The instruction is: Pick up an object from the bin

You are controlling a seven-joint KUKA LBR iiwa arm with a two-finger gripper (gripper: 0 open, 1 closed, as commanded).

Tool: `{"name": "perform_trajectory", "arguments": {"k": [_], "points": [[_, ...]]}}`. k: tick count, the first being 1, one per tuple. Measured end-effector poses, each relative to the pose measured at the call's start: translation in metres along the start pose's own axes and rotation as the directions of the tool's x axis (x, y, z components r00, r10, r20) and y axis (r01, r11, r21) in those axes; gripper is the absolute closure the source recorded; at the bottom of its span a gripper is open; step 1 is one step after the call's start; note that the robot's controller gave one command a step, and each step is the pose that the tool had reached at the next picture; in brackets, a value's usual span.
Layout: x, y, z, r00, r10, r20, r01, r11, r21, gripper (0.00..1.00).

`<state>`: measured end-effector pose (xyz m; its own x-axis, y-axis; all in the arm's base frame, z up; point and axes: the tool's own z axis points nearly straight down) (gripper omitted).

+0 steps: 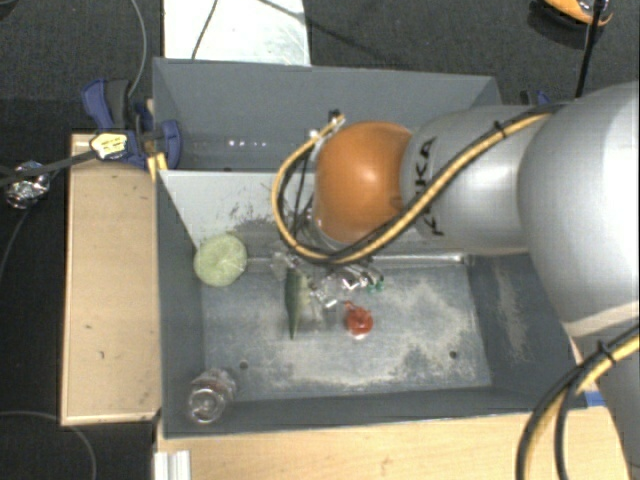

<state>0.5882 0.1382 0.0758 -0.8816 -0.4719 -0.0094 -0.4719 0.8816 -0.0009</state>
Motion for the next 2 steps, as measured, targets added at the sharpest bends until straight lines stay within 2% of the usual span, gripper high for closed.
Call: {"name": "perform_trajectory", "arguments": {"k": [1,2], "points": [[-0.011,-0.008,0.015,0.999,0.053,0.002,-0.053,0.999,-0.001,0.0],[-0.001,0.0,-0.002,1.0,0.0,0.002,0.0,1.0,0.0,0.0]]}}
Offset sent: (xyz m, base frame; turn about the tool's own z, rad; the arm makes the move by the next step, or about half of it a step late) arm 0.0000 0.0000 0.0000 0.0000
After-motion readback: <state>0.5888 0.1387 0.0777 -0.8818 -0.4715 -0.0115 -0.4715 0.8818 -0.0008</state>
